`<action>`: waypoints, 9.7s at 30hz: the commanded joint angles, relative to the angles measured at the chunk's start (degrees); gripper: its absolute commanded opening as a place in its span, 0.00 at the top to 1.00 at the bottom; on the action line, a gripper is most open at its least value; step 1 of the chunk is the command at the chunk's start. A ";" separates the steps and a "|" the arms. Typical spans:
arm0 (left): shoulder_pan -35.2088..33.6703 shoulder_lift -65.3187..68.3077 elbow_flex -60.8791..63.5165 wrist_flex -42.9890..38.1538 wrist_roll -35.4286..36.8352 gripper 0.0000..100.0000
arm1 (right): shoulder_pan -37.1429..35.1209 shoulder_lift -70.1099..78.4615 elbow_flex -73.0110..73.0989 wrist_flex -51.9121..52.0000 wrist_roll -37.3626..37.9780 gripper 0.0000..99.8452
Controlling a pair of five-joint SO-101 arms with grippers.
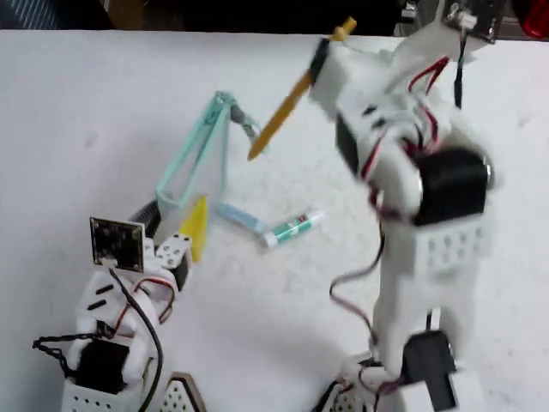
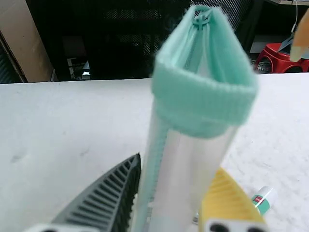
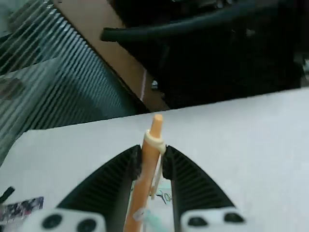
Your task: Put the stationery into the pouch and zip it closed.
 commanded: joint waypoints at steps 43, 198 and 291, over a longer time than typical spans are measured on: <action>1.10 0.04 -0.18 -1.32 -1.58 0.80 | -21.32 -1.98 -2.02 3.21 24.97 0.74; 2.33 0.04 0.09 -1.32 -1.58 0.77 | -26.95 -4.35 25.41 -30.20 19.87 0.98; -12.35 0.04 0.00 -4.92 6.51 0.85 | -15.96 34.77 46.51 -31.43 36.22 0.98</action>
